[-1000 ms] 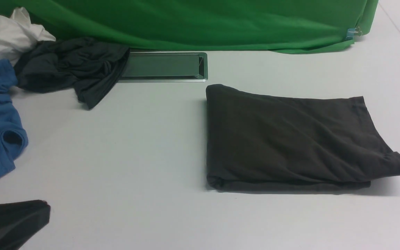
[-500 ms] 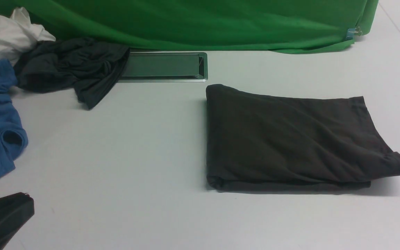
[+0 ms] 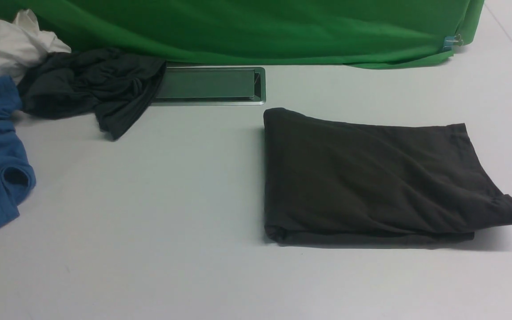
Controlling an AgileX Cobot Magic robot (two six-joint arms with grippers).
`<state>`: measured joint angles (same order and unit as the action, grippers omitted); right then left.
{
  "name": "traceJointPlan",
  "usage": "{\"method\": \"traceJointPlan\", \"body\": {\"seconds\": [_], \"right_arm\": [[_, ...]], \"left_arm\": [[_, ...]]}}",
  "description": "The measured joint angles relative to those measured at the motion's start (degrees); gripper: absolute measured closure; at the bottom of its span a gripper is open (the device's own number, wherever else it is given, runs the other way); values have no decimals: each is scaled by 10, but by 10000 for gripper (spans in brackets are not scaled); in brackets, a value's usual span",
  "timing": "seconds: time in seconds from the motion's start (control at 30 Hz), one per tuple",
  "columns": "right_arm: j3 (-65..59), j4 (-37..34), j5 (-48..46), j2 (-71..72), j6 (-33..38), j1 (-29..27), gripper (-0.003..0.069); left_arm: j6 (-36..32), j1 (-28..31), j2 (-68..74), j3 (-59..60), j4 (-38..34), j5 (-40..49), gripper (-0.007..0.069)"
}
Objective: Fold a long-sleeved shirt on a white desktop.
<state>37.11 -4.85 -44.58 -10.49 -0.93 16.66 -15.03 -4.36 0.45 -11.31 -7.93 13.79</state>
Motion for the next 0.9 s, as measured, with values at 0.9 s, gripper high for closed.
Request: {"method": "traceJointPlan", "body": {"seconds": [0.9], "right_arm": [[0, -1, 0, 0, 0, 0, 459]], "left_arm": [[65, 38, -6, 117, 16, 9, 598]]}}
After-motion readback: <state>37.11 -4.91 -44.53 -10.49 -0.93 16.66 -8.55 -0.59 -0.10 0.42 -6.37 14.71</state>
